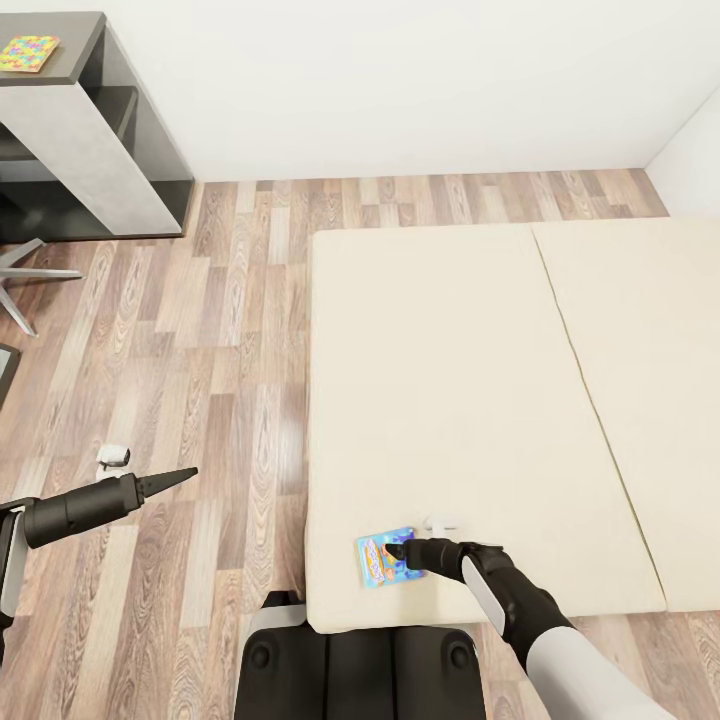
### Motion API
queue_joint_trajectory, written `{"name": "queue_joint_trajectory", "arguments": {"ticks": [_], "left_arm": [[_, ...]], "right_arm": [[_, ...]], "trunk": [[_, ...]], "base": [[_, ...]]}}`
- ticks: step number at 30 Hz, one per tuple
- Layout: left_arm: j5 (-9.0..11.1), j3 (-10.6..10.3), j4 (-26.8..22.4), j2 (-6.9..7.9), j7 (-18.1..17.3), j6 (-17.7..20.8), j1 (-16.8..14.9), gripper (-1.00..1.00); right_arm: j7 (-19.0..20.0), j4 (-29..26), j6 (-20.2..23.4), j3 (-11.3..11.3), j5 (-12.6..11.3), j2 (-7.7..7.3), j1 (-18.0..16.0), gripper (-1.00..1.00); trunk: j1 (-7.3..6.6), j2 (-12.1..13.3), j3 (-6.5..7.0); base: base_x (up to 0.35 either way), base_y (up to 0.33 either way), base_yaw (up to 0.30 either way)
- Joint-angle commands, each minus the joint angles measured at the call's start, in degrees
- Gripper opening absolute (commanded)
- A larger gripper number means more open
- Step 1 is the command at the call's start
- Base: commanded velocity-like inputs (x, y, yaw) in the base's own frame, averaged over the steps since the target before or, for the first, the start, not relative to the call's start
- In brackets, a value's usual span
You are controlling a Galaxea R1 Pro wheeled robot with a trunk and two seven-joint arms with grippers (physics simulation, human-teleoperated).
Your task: Put all the toys in the child's room - the three board games (two on the bed and one on the table), the two jigsaw puzzles on the table, and the tennis ball on the table - inside the toy box on the table in the child's room.
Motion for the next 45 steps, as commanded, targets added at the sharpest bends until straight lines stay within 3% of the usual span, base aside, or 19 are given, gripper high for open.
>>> {"name": "queue_joint_trajectory", "arguments": {"ticks": [1, 45], "left_arm": [[-0.12, 0.03, -0.01, 0.00, -0.28, 0.60, -0.02, 1.00], [-0.12, 0.03, -0.01, 0.00, -0.34, 0.60, -0.02, 1.00]], "right_arm": [[-0.03, -0.08, 0.34, 0.05, -0.31, -0.03, -0.01, 1.00], [0.06, 0.86, 0.11, 0.05, -0.29, -0.01, -0.01, 1.00]], "trunk": [[0.03, -0.09, -0.06], [0.03, -0.09, -0.06]], "base": [[0.000, 0.000, 0.000], [-0.005, 0.020, 0.000]]}}
